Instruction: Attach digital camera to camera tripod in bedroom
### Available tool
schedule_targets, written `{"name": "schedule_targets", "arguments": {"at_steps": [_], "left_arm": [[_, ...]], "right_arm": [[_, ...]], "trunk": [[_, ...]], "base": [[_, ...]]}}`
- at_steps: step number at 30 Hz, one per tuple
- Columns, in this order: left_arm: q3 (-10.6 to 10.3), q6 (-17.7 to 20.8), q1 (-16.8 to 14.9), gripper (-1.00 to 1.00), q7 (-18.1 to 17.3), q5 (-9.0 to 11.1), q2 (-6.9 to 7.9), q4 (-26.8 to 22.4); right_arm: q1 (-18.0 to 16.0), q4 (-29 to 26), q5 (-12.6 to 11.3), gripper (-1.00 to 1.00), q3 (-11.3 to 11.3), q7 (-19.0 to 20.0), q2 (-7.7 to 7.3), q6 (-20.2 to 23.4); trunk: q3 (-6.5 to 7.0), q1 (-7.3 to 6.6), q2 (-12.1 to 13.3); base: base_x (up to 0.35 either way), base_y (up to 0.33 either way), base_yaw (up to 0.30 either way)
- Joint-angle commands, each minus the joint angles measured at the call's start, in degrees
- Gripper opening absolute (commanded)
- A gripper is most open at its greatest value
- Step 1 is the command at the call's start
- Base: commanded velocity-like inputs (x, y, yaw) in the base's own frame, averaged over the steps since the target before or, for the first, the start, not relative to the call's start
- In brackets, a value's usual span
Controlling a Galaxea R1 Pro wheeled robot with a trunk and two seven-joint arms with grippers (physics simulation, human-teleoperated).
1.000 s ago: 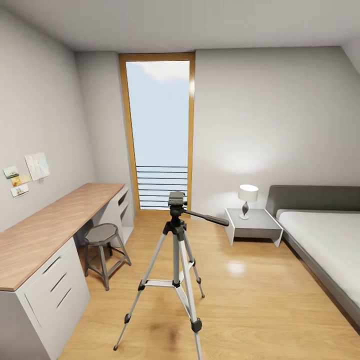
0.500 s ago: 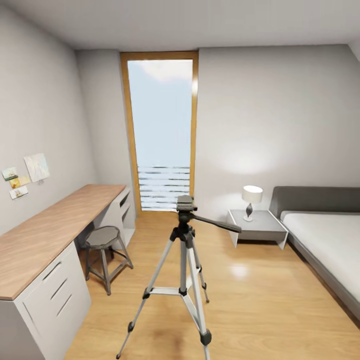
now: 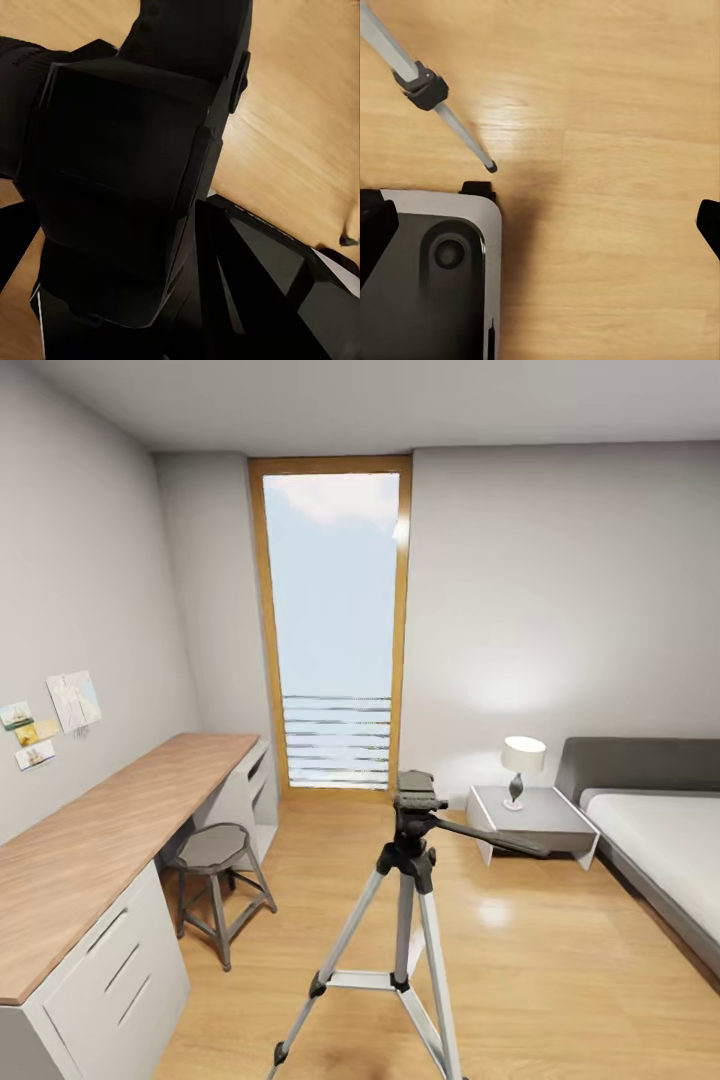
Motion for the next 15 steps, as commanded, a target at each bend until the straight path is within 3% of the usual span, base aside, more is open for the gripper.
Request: {"name": "schedule_targets", "arguments": {"at_steps": [1,8,15], "left_arm": [[-0.5,0.2,0.0,-1.00,0.2,0.3,-0.01,0.0],[-0.4,0.2,0.0,-1.00,0.2,0.3,0.05,0.0],[-0.4,0.2,0.0,-1.00,0.2,0.3,0.03,0.0]], "right_arm": [[-0.1,0.2,0.4,1.00,-0.5,0.1,-0.04,-0.3],[-0.1,0.2,0.4,1.00,-0.5,0.1,-0.04,-0.4],[-0.1,0.2,0.3,1.00,-0.5,0.1,0.00,0.0]], "trunk": [[-0.02,0.04,0.0],[-0.02,0.04,0.0],[0.07,0.04,0.0]], "base": [[0.156,0.123,0.000],[0.065,0.051,-0.011],[0.012,0.009,-0.146]]}}
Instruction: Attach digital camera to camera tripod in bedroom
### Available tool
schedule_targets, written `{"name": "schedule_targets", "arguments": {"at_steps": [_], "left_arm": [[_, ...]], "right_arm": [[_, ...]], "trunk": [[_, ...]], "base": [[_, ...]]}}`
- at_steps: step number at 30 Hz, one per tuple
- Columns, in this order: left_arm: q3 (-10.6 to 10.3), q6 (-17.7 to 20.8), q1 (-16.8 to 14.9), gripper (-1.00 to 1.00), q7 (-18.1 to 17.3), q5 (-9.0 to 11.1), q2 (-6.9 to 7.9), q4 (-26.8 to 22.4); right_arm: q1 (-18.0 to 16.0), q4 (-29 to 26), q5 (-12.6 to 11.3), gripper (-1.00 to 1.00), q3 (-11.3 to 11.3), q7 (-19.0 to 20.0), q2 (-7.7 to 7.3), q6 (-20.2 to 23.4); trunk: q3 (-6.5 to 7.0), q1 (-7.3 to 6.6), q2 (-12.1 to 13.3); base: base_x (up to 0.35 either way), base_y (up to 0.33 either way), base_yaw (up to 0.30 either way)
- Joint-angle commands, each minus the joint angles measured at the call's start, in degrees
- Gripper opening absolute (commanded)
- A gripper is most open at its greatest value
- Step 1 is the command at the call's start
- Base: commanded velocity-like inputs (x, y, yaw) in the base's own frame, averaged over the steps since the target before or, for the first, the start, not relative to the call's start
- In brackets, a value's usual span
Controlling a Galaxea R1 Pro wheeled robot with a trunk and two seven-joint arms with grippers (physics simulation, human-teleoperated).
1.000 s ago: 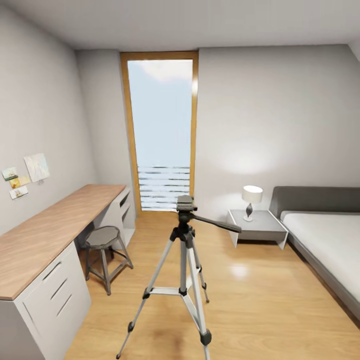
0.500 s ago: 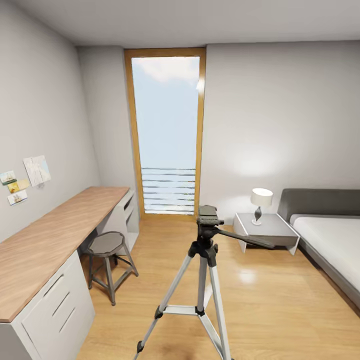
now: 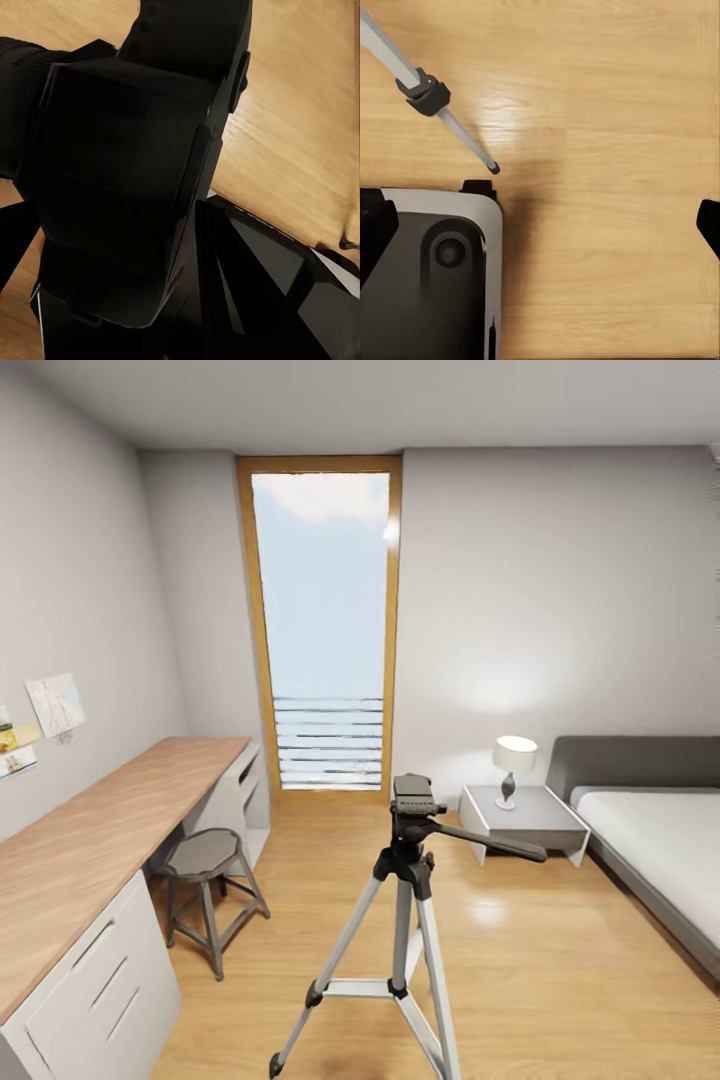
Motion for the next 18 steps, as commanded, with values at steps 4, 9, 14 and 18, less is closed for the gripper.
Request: {"name": "schedule_targets", "arguments": {"at_steps": [4,9,14,18], "left_arm": [[-0.5,0.2,0.0,-1.00,0.2,0.3,-0.02,0.0],[-0.5,0.2,0.0,-1.00,0.2,0.3,-0.02,0.0],[-0.5,0.2,0.0,-1.00,0.2,0.3,-0.04,0.0],[-0.5,0.2,0.0,-1.00,0.2,0.3,-0.04,0.0]], "right_arm": [[-0.1,0.2,0.5,1.00,-0.5,0.1,-0.02,-0.3],[-0.1,0.2,0.4,1.00,-0.5,0.1,-0.05,-0.3],[-0.1,0.2,0.4,1.00,-0.5,0.1,-0.07,-0.3],[-0.1,0.2,0.5,1.00,-0.5,0.1,-0.07,-0.3]], "trunk": [[0.06,0.02,0.0],[0.17,0.02,0.0],[0.23,0.02,0.0],[0.24,0.02,0.0]], "base": [[0.003,0.003,-0.209],[0.001,0.001,-0.224],[0.000,0.000,-0.213],[0.000,0.000,-0.115]]}}
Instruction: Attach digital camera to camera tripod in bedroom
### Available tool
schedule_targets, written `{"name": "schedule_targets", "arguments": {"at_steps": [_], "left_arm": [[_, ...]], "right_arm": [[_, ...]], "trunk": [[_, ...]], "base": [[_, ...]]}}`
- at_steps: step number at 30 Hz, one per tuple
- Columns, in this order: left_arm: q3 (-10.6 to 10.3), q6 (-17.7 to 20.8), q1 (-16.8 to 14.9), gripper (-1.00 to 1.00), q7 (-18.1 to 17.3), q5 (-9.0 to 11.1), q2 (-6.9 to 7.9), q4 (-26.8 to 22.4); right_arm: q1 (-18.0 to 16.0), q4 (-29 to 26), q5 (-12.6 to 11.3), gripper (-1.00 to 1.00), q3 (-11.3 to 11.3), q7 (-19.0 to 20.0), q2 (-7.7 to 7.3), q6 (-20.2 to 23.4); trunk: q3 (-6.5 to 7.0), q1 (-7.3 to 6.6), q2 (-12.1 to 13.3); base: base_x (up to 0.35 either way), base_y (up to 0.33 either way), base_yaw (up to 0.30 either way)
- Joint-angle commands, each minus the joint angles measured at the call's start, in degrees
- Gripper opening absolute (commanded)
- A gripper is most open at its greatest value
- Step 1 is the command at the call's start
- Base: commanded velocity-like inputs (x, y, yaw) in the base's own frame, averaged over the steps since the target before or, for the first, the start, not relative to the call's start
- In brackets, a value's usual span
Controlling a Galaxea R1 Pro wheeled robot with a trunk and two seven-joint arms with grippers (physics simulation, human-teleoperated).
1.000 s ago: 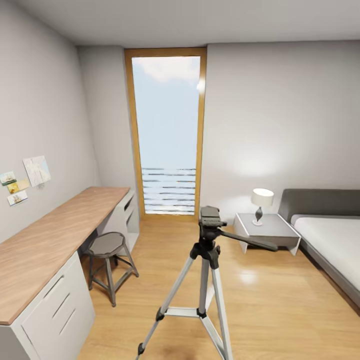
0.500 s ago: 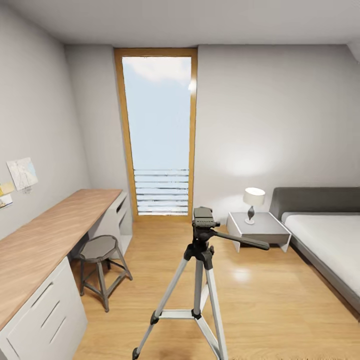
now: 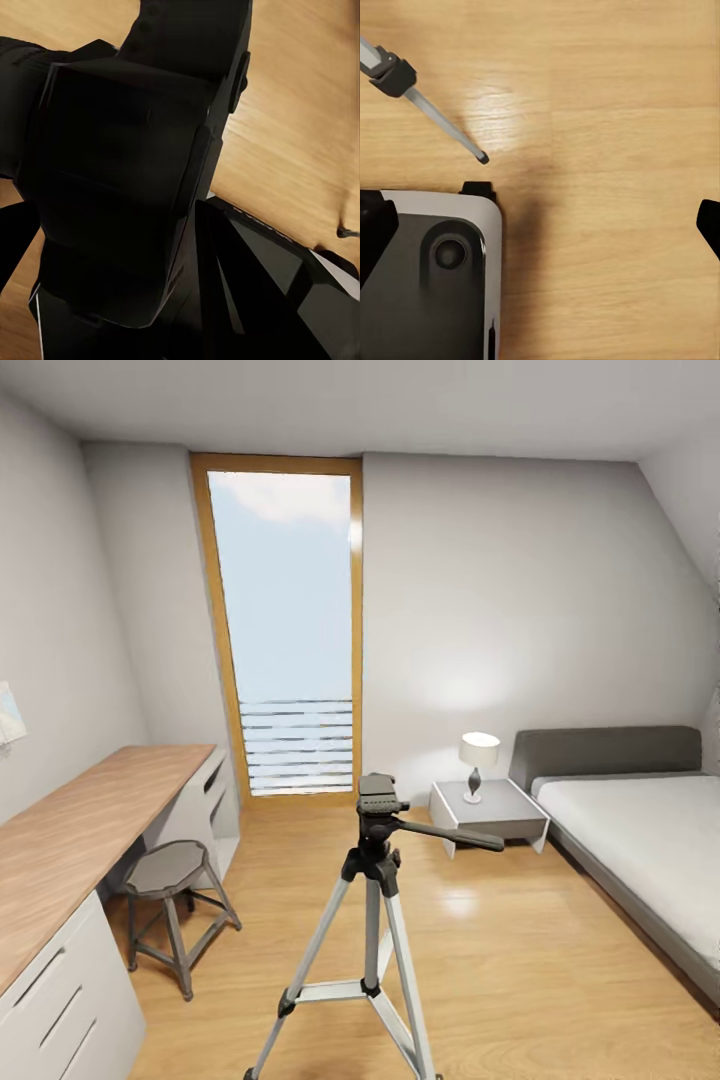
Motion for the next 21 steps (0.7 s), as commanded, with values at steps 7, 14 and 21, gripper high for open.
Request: {"name": "schedule_targets", "arguments": {"at_steps": [7,14,21], "left_arm": [[-0.5,0.2,0.0,-1.00,0.2,0.3,-0.02,0.0],[-0.5,0.2,0.0,-1.00,0.2,0.3,-0.02,0.0],[-0.5,0.2,0.0,-1.00,0.2,0.3,-0.02,0.0]], "right_arm": [[-0.1,0.2,0.6,1.00,-0.5,0.1,-0.04,-0.4],[-0.1,0.1,0.7,1.00,-0.4,0.2,-0.11,-0.4],[-0.1,0.1,0.8,1.00,-0.4,0.2,-0.12,-0.4]], "trunk": [[-0.01,0.02,0.0],[-0.01,0.02,0.0],[-0.01,0.02,0.0]], "base": [[0.000,0.000,-0.035],[0.000,0.000,-0.006],[0.000,0.000,0.000]]}}
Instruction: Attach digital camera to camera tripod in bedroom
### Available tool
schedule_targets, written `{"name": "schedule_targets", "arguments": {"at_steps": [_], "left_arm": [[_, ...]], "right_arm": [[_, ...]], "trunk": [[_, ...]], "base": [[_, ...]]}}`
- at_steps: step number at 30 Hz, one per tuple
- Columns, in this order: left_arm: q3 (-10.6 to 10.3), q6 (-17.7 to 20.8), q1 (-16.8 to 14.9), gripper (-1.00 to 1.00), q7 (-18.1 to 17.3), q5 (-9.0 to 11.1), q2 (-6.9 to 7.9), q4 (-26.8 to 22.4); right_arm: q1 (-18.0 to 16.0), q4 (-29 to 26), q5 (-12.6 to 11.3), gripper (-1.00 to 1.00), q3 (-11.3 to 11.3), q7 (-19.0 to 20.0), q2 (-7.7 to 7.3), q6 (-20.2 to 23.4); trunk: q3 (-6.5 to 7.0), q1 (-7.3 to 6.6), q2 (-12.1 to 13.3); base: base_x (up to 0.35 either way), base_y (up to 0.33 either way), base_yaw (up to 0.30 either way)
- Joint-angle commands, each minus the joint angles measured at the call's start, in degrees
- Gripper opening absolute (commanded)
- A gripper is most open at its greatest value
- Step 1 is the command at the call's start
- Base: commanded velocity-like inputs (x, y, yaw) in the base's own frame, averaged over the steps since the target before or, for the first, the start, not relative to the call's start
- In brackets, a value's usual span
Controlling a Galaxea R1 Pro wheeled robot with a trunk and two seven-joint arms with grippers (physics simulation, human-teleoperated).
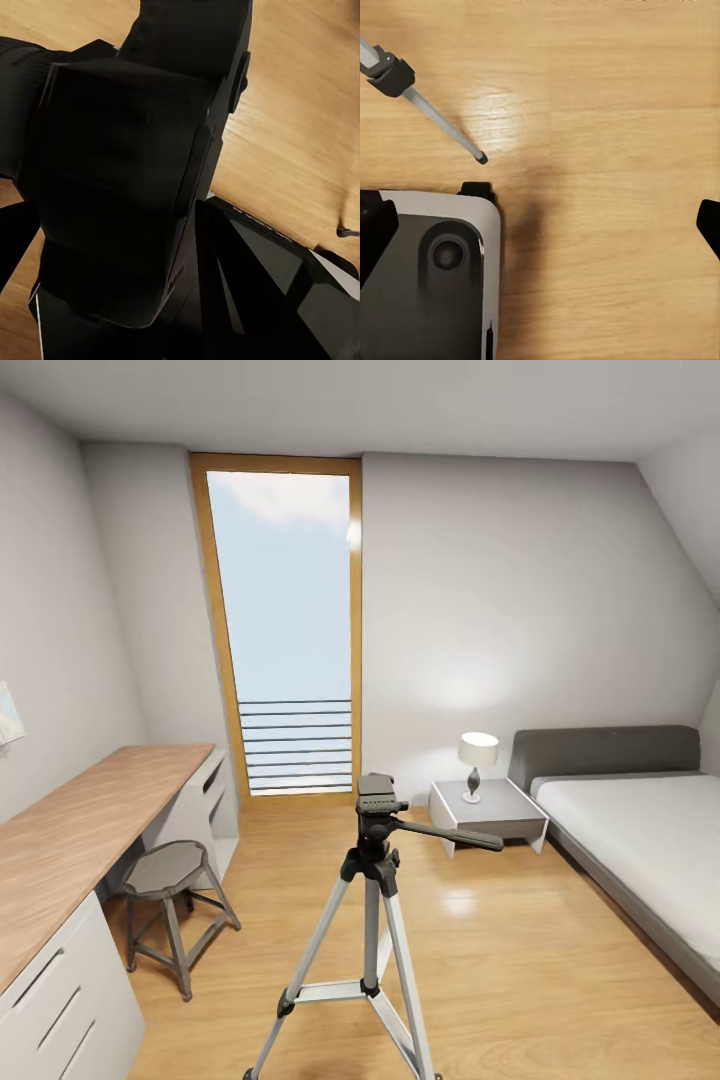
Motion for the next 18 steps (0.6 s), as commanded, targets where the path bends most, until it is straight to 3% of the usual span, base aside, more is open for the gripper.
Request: {"name": "schedule_targets", "arguments": {"at_steps": [1,7,18], "left_arm": [[-0.5,0.2,0.0,-1.00,0.2,0.3,-0.01,0.0],[-0.4,0.2,0.1,-1.00,-0.1,0.4,0.20,-0.3],[-0.5,0.2,0.1,-1.00,-0.1,-1.1,0.04,-0.3]], "right_arm": [[-0.1,0.2,0.4,1.00,-0.5,0.1,-0.06,-0.3],[1.8,1.6,0.2,1.00,0.0,-1.0,0.24,0.1],[1.4,0.4,0.2,1.00,-0.2,-0.9,1.15,0.0]], "trunk": [[-0.02,0.02,0.0],[-0.02,0.02,0.0],[-0.02,0.02,0.0]], "base": [[0.000,0.000,0.000],[0.000,0.000,0.000],[-0.016,0.000,0.000]]}}
